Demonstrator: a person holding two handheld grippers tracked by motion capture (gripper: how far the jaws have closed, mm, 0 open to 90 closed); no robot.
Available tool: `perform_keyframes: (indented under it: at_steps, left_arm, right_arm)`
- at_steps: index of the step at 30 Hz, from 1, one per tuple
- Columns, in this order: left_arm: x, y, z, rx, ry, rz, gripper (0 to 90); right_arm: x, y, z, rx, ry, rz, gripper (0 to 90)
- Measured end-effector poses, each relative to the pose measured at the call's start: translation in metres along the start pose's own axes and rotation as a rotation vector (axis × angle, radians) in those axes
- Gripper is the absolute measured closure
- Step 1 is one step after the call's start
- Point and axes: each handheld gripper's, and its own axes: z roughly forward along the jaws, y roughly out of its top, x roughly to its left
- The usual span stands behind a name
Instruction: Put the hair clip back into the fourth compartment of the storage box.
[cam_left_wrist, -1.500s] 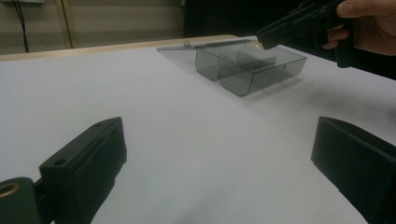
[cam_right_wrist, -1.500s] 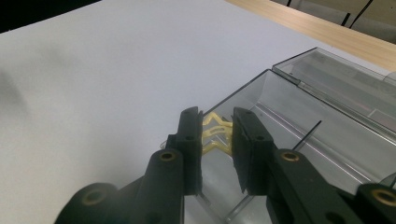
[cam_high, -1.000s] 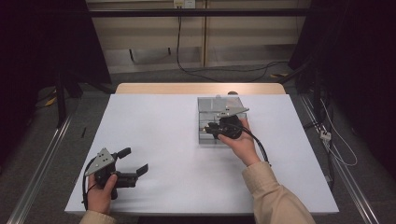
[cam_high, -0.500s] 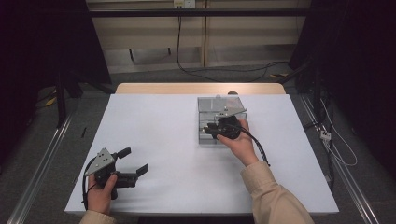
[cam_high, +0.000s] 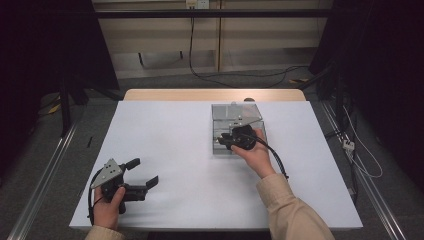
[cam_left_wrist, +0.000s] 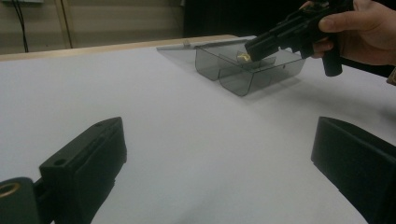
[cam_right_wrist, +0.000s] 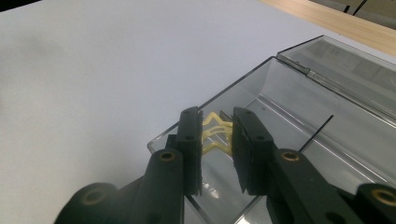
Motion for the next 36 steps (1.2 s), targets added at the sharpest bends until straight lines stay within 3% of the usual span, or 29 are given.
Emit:
perform_keyframes:
  at_steps: [36]
  left_arm:
    - [0.000,0.000,-0.001,0.000,-0.001,0.001,3.4]
  right_arm:
    - [-0.002,-0.007,0.012,0.039,-0.016,0.022,73.8]
